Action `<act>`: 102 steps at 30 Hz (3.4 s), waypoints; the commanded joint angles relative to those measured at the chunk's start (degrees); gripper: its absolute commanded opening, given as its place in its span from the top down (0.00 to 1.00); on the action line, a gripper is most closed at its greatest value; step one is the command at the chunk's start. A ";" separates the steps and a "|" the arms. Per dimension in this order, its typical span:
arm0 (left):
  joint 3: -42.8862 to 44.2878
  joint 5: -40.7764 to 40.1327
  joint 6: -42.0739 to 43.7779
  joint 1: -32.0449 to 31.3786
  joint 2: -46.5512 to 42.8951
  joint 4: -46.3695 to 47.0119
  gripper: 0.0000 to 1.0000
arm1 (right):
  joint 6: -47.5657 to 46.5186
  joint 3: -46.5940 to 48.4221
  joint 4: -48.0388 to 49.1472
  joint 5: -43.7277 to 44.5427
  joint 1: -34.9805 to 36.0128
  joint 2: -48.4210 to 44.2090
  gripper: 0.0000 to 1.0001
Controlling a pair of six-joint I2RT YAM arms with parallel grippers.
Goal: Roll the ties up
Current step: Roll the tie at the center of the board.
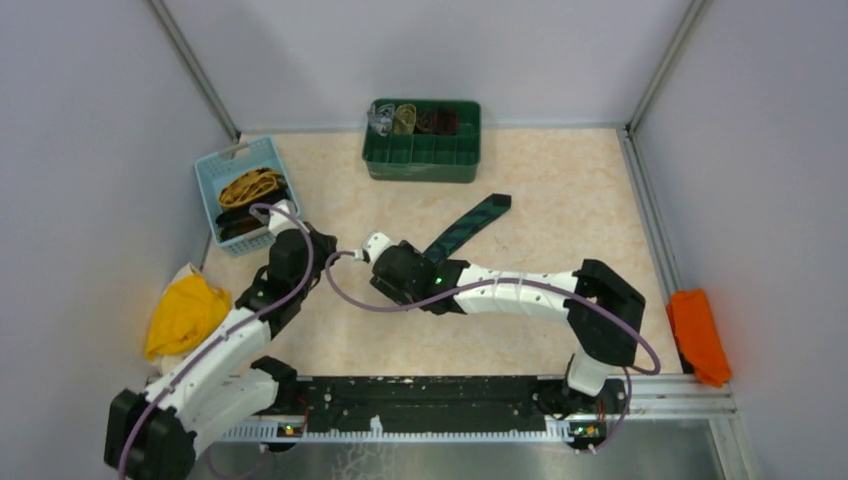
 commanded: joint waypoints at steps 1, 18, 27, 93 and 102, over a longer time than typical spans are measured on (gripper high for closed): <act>-1.83 -7.43 0.96 0.00 -6.39 -5.61 1.00 | -6.28 4.57 2.69 2.64 1.68 4.16 0.38; -1.49 -7.53 1.80 0.51 -5.19 -6.88 1.00 | -8.85 10.04 2.74 1.47 2.18 14.60 0.33; -1.25 -5.97 2.50 1.27 -4.10 -6.13 1.00 | -8.04 10.05 2.51 0.60 -0.42 17.72 0.29; 9.77 11.25 6.80 2.82 19.57 7.52 1.00 | 31.48 -9.36 34.49 -67.35 -31.52 14.54 0.61; 9.98 12.81 7.17 2.03 23.33 9.49 1.00 | 24.82 -7.19 25.10 -59.76 -31.45 12.06 0.49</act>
